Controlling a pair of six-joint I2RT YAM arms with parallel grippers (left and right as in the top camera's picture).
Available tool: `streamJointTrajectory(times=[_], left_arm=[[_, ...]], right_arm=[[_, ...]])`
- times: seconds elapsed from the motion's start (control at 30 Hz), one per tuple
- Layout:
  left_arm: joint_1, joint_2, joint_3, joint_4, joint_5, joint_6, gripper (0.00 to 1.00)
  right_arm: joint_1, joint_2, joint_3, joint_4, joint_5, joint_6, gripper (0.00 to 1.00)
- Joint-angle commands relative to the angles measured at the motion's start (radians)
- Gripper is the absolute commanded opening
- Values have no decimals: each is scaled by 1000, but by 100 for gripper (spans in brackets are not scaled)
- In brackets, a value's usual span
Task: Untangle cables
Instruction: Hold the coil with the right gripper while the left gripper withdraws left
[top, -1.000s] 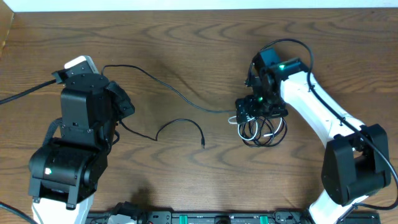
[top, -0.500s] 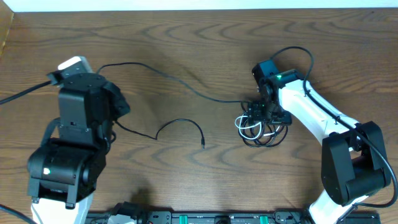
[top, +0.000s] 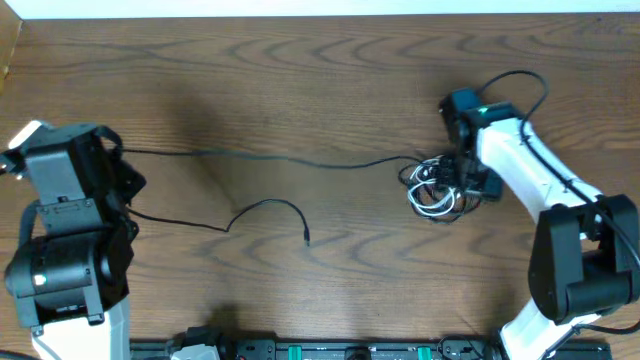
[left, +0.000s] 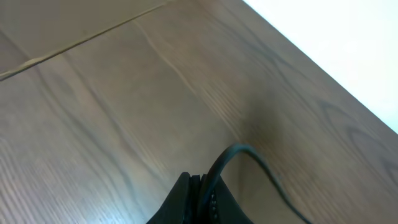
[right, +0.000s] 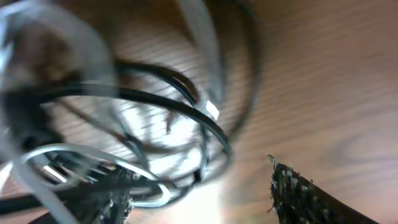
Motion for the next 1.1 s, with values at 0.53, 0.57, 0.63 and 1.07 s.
streamJointTrajectory(times=[0.53,0.57,0.63,1.07], left_arm=[[49,0,26,-21,18,-34,8],[49,0,26,-22,18,-34,7],[49,0,26,-22,18,-34,8],[49,1,26,-21,124,-33,8]], right_arm=[[-77,-5,552,-322,37,-50,70],[-74,-5,531,-316,20,-50,73],[-64,-3,472,-286,-43,-51,76],[51,-3,95,35,-334,-187,80]])
